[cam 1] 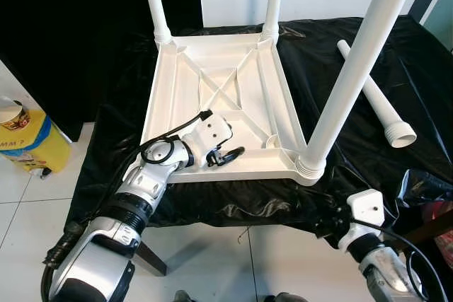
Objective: Building children table
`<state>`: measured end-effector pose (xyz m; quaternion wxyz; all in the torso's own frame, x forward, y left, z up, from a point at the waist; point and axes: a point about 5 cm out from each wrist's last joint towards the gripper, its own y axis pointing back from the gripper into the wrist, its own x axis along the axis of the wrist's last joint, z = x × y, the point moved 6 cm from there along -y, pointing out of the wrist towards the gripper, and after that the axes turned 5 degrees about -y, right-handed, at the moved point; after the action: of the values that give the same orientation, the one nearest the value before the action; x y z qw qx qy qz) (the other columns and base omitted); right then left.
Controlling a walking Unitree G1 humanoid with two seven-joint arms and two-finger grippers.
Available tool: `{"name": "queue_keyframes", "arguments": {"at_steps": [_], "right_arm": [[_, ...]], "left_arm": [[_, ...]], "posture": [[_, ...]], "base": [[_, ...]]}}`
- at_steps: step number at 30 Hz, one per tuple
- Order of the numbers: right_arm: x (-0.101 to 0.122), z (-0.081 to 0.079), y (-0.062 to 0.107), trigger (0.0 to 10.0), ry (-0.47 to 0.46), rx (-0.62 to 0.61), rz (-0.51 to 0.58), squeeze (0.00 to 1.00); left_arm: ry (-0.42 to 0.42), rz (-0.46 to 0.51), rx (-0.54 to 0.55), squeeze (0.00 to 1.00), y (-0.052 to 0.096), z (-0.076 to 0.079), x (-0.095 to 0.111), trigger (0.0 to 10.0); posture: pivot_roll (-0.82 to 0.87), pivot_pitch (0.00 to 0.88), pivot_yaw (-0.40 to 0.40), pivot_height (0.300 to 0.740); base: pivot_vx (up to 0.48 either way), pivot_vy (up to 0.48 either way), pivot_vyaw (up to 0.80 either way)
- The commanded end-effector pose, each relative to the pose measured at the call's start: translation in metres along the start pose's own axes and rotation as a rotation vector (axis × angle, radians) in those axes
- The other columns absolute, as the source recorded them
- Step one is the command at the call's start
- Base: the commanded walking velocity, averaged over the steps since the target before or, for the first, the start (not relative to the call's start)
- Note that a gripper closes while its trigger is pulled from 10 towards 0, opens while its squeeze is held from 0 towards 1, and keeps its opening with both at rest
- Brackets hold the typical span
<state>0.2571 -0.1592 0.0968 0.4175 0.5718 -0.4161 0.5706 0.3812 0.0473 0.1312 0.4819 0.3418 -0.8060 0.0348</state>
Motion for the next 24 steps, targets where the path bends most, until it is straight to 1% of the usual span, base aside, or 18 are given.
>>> {"name": "queue_keyframes", "arguments": {"at_steps": [1, 3, 4, 8, 10, 16, 18, 20, 21, 24], "right_arm": [[-0.003, -0.002, 0.002, 10.0, 0.0, 0.011, -0.009, 0.0], [-0.003, -0.004, 0.001, 10.0, 0.002, 0.018, -0.011, 0.0], [-0.003, -0.004, 0.001, 10.0, 0.002, 0.018, -0.011, 0.0], [-0.003, -0.005, 0.001, 10.0, 0.006, 0.031, -0.013, 0.0], [-0.004, -0.004, 0.0, 10.0, 0.014, 0.037, -0.016, 0.0], [-0.004, -0.003, 0.0, 10.0, 0.018, 0.039, -0.02, 0.0], [-0.005, -0.004, 0.0, 10.0, 0.021, 0.042, -0.021, 0.0], [-0.005, -0.005, -0.002, 10.0, 0.023, 0.045, -0.02, 0.0], [-0.005, -0.005, -0.002, 10.0, 0.023, 0.045, -0.02, 0.0], [-0.005, -0.004, -0.003, 10.0, 0.03, 0.04, -0.021, 0.0]], "left_arm": [[-0.004, -0.018, -0.128, 0.0, 0.0, 0.015, -0.004, 10.0], [-0.005, -0.06, -0.124, 0.0, -0.001, 0.014, -0.011, 10.0], [-0.005, -0.06, -0.124, 0.0, -0.001, 0.014, -0.011, 10.0], [-0.029, -0.113, -0.129, 0.0, -0.003, 0.014, -0.021, 10.0], [-0.026, -0.144, -0.119, 0.0, -0.004, 0.011, -0.025, 10.0], [-0.018, -0.159, -0.12, 0.0, -0.003, 0.008, -0.028, 10.0], [-0.009, -0.202, -0.119, 0.0, -0.003, 0.007, -0.035, 10.0], [0.009, -0.261, -0.075, 0.0, -0.005, 0.002, -0.044, 10.0], [0.009, -0.261, -0.075, 0.0, -0.005, 0.002, -0.044, 10.0], [0.036, -0.306, -0.001, 0.0, -0.006, -0.011, -0.049, 10.0]], "posture": [[-0.15, 0.066, 0.028, 0.74], [-0.15, 0.064, 0.028, 0.74], [-0.15, 0.064, 0.028, 0.74], [-0.15, 0.064, 0.027, 0.74], [-0.15, 0.065, 0.025, 0.74], [-0.15, 0.063, 0.026, 0.74], [-0.15, 0.061, 0.027, 0.74], [-0.15, 0.06, 0.029, 0.74], [-0.15, 0.06, 0.029, 0.74], [-0.15, 0.06, 0.031, 0.74]], "base": [[0.0, 0.0, 0.0], [0.0, 0.0, 0.0], [0.0, 0.0, 0.0], [0.0, 0.0, 0.0], [0.0, 0.0, 0.0], [0.0, 0.0, 0.0], [0.0, 0.0, 0.0], [0.0, 0.0, 0.0], [0.0, 0.0, 0.0], [0.0, 0.0, 0.0]]}}
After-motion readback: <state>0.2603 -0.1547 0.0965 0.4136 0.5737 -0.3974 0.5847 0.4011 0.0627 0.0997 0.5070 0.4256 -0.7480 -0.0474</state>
